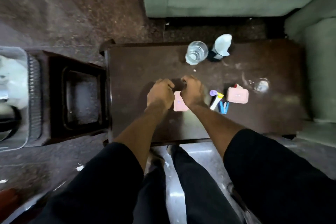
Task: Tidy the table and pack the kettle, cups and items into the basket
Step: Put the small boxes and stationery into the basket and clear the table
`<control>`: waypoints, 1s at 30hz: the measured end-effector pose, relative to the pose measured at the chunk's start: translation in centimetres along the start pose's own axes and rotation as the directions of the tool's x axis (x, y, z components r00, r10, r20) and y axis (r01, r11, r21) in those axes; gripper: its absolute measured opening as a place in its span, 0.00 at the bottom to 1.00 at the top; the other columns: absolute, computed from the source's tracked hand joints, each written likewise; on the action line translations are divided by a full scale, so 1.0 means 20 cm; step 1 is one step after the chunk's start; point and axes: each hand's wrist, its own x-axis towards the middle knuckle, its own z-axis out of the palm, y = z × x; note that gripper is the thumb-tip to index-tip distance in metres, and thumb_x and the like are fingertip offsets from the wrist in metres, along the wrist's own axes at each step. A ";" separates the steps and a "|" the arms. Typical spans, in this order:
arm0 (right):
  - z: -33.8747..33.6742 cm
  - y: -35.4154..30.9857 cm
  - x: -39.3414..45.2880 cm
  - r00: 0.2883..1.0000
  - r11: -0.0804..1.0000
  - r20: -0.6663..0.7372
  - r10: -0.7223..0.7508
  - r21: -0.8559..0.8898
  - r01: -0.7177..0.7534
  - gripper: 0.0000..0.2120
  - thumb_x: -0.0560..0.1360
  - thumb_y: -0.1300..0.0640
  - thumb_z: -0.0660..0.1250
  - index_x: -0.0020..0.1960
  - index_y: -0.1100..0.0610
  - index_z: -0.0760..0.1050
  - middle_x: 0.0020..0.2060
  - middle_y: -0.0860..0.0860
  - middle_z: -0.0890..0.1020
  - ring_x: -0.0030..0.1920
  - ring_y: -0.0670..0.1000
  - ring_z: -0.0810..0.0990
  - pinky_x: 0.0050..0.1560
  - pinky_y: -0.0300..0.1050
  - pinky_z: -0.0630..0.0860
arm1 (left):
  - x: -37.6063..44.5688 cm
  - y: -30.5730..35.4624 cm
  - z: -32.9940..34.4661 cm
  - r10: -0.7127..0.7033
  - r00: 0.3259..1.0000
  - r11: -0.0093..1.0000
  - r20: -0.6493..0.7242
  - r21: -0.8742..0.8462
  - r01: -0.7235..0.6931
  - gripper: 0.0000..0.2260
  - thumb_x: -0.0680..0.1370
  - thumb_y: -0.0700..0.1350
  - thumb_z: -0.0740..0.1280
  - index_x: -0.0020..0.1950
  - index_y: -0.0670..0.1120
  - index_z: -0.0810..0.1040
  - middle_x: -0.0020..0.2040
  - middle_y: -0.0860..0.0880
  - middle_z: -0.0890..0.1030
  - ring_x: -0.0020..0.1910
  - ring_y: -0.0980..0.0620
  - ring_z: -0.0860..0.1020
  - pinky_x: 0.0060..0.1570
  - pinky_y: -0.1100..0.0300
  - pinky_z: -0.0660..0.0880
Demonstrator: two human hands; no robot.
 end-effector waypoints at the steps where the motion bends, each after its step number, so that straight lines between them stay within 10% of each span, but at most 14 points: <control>1: -0.02 0.07 -0.01 0.999 0.999 -0.015 0.029 0.025 -0.029 0.11 0.71 0.64 0.66 0.50 0.55 0.80 0.50 0.55 0.83 0.51 0.62 0.82 0.44 0.48 0.74 | -0.01 0.05 0.06 0.020 1.000 1.000 0.024 0.004 -0.020 0.14 0.77 0.39 0.62 0.56 0.52 0.83 0.61 0.50 0.81 0.59 0.45 0.81 0.59 0.54 0.77; 8: -0.11 0.47 -0.14 0.971 0.981 -0.146 0.188 -0.019 -0.193 0.10 0.73 0.57 0.68 0.53 0.56 0.79 0.55 0.57 0.80 0.55 0.63 0.80 0.50 0.53 0.76 | -0.04 0.30 0.40 0.160 0.983 0.959 0.084 0.221 -0.175 0.15 0.75 0.41 0.66 0.59 0.51 0.82 0.62 0.46 0.79 0.62 0.42 0.79 0.62 0.49 0.76; 11: -0.19 0.67 -0.12 0.940 0.955 -0.283 0.189 -0.169 -0.243 0.14 0.74 0.53 0.64 0.57 0.54 0.78 0.62 0.57 0.76 0.61 0.61 0.75 0.58 0.54 0.70 | -0.06 0.34 0.50 0.219 0.975 0.832 0.032 0.517 -0.204 0.19 0.72 0.46 0.69 0.64 0.52 0.78 0.64 0.47 0.75 0.64 0.43 0.73 0.62 0.46 0.68; 16: -0.24 0.94 -0.07 0.987 0.877 -0.073 0.142 -0.454 -0.160 0.29 0.72 0.59 0.69 0.71 0.52 0.67 0.68 0.58 0.70 0.68 0.61 0.69 0.60 0.56 0.69 | -0.04 0.39 0.64 0.475 0.843 0.558 0.253 0.654 -0.511 0.23 0.72 0.47 0.70 0.67 0.48 0.74 0.64 0.46 0.75 0.62 0.43 0.73 0.62 0.47 0.68; 30: -0.26 0.99 -0.03 0.965 0.878 -0.198 0.174 -0.413 -0.243 0.31 0.59 0.52 0.74 0.59 0.57 0.71 0.54 0.56 0.75 0.54 0.60 0.74 0.51 0.55 0.70 | -0.04 0.40 0.73 0.374 0.927 0.778 0.036 0.531 -0.335 0.20 0.74 0.48 0.67 0.66 0.50 0.74 0.62 0.47 0.74 0.61 0.43 0.73 0.60 0.46 0.67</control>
